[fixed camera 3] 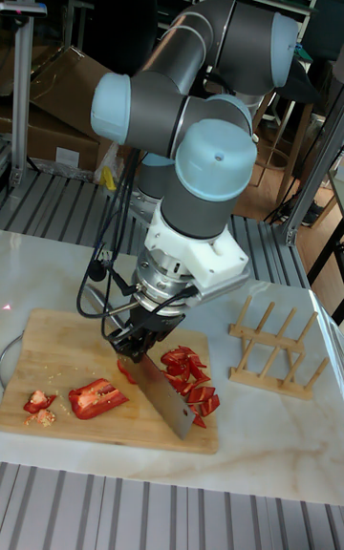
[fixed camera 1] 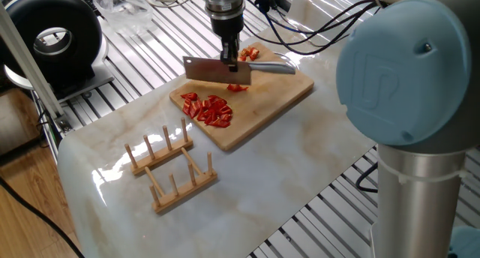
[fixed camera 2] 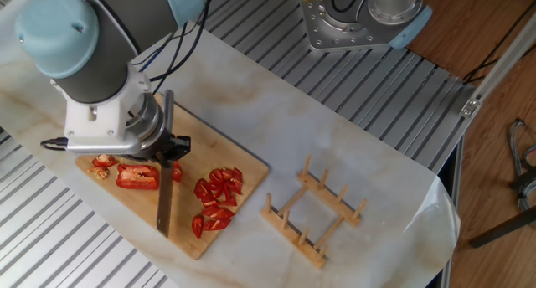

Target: Chop the chili peppers

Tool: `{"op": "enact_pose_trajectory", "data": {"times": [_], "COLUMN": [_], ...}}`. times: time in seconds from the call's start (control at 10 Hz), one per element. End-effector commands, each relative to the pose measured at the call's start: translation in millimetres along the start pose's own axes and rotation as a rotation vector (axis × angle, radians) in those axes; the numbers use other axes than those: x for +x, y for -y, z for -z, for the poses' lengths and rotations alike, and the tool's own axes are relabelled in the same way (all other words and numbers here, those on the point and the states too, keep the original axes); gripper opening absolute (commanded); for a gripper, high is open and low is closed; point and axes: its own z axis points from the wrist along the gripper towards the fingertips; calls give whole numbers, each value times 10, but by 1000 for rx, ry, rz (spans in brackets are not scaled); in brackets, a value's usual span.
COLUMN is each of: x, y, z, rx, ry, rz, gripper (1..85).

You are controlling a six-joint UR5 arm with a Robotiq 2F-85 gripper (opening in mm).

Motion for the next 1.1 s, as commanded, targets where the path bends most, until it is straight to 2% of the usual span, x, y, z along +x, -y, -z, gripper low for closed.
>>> {"op": "enact_pose_trajectory", "data": {"times": [0.0, 0.2, 0.3, 0.4, 0.6, 0.7, 1.0], "x": [-7, 12, 61, 101, 101, 108, 124], "y": [-155, -85, 47, 116, 172, 218, 194], "z": [64, 95, 124, 144, 145, 110, -44], "rx": [-36, -13, 28, 53, 69, 74, 35], "ry": [26, 41, 42, 45, 56, 59, 62], "rz": [-29, -56, -52, -59, -61, -44, -15], "gripper": [13, 13, 13, 13, 13, 13, 13]}}
